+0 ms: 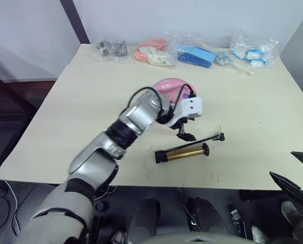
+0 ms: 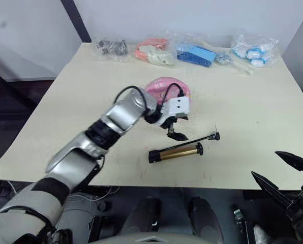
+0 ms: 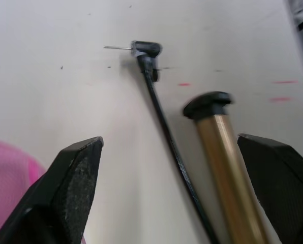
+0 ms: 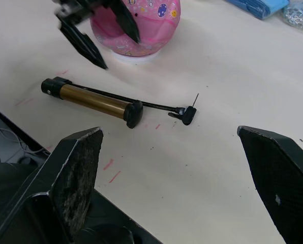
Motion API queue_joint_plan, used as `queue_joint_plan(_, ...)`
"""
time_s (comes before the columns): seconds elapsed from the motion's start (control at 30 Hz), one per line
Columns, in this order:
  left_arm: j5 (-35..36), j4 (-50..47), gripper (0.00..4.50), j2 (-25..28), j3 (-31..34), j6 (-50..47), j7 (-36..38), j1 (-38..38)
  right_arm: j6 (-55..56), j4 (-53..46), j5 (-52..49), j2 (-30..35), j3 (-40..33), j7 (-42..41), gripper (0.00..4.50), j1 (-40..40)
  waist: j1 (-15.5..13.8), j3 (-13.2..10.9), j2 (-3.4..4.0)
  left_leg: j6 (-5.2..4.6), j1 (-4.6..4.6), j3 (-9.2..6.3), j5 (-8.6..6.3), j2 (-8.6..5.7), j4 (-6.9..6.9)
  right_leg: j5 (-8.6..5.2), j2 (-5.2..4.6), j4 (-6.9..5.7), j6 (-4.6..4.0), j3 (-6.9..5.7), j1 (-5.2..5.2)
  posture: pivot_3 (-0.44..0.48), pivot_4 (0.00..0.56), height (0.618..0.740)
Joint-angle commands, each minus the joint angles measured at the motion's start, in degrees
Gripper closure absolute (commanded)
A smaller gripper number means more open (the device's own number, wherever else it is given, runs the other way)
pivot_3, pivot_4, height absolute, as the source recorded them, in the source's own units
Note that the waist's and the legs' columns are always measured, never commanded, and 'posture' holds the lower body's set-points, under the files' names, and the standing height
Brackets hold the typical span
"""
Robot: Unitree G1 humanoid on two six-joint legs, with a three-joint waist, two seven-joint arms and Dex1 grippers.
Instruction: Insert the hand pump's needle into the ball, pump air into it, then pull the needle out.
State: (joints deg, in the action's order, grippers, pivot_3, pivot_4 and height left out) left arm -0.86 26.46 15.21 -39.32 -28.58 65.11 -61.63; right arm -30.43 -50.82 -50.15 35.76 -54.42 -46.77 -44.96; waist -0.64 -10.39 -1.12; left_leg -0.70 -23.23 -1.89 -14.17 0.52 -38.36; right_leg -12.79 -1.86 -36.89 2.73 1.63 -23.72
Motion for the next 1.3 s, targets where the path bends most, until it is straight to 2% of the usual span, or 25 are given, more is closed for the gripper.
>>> queue_joint_plan(0.03, -3.19, 4.97, 1.68, -3.36, -0.72, 5.34, 0.23, -1.81, 1.38, -1.18, 0.54, 0.18, 0.76, 1.21, 0.0, 0.44, 0.07, 0.0, 0.0, -0.01, -0.09, -0.01, 0.0, 0.0, 0.0, 0.01, 0.0, 0.01, 0.01, 0.0, -0.07, 0.0, 0.15, 0.74)
queue_joint_plan(0.43, -11.26, 19.37, 1.68, -12.66, -0.68, 10.83, -3.63, -3.04, 2.69, -1.26, 3.02, -0.53, 4.63, 2.88, 0.0, 1.26, -0.19, 0.01, 0.02, -0.13, -0.47, -0.1, -0.07, -0.11, -0.12, 0.08, -0.08, 0.02, 0.15, -0.09, -0.32, 0.0, 0.15, 0.74)
queue_joint_plan(0.7, -16.51, 30.33, 1.68, -19.11, -0.83, 14.16, -9.26, -4.19, 2.96, -1.66, 3.26, -0.97, 4.75, 3.1, 0.0, 0.15, -0.28, 0.01, 0.02, -0.15, -0.47, -0.12, -0.08, -0.12, -0.15, 0.16, -0.08, 0.01, 0.31, -0.11, -0.31, 0.0, 0.15, 0.74)
queue_joint_plan(0.8, -17.63, 33.31, 2.53, -20.17, -0.38, 16.18, -10.7, -3.84, 2.94, -1.97, 3.31, -1.13, 4.79, 3.33, 0.0, -0.21, -0.27, 0.04, 0.03, -0.16, -0.43, -0.11, -0.09, -0.15, -0.17, 0.17, -0.11, 0.02, 0.34, -0.1, -0.25, 0.0, 0.15, 0.74)
queue_joint_plan(0.9, -18.06, 35.17, 4.09, -20.3, 0.6, 17.02, -12.21, -3.49, 3.02, -2.56, 3.27, -1.58, 4.75, 3.49, 0.0, -0.91, -0.27, 0.04, 0.03, -0.18, -0.4, -0.12, -0.08, -0.14, -0.22, 0.08, -0.12, 0.02, 0.21, -0.11, -0.2, 0.0, 0.15, 0.74)
queue_joint_plan(0.93, -17.91, 35.38, 4.43, -20.18, 1.1, 17.29, -12.15, -3.36, 3.03, -2.76, 3.18, -1.77, 4.72, 3.53, 0.0, -1.16, -0.25, 0.05, 0.05, -0.18, -0.4, -0.12, -0.08, -0.14, -0.24, 0.08, -0.12, 0.02, 0.21, -0.11, -0.2, 0.0, 0.15, 0.74)
queue_joint_plan(1.13, -14.76, 31.99, 4.43, -18.87, 6.83, 16.54, -9.35, -2.36, 2.01, -4.27, 2.4, -2.77, 5.39, 6.14, 0.0, -1.75, -0.02, 0.08, 0.1, -0.18, -0.41, -0.09, -0.08, -0.12, -0.41, 0.15, -0.11, -0.01, 0.29, -0.08, -0.17, 0.0, 0.15, 0.74)
queue_joint_plan(1.3, -9.43, 18.67, 4.43, -14.8, 12.51, 9.46, -3.75, 1.66, -0.52, -6.88, 1.93, -3.21, 8.72, 12.98, 0.0, -0.73, 0.0, 0.1, 0.15, -0.19, -0.46, -0.1, -0.08, -0.06, -0.4, 0.15, -0.08, -0.04, 0.27, -0.08, -0.22, 0.0, 0.15, 0.74)
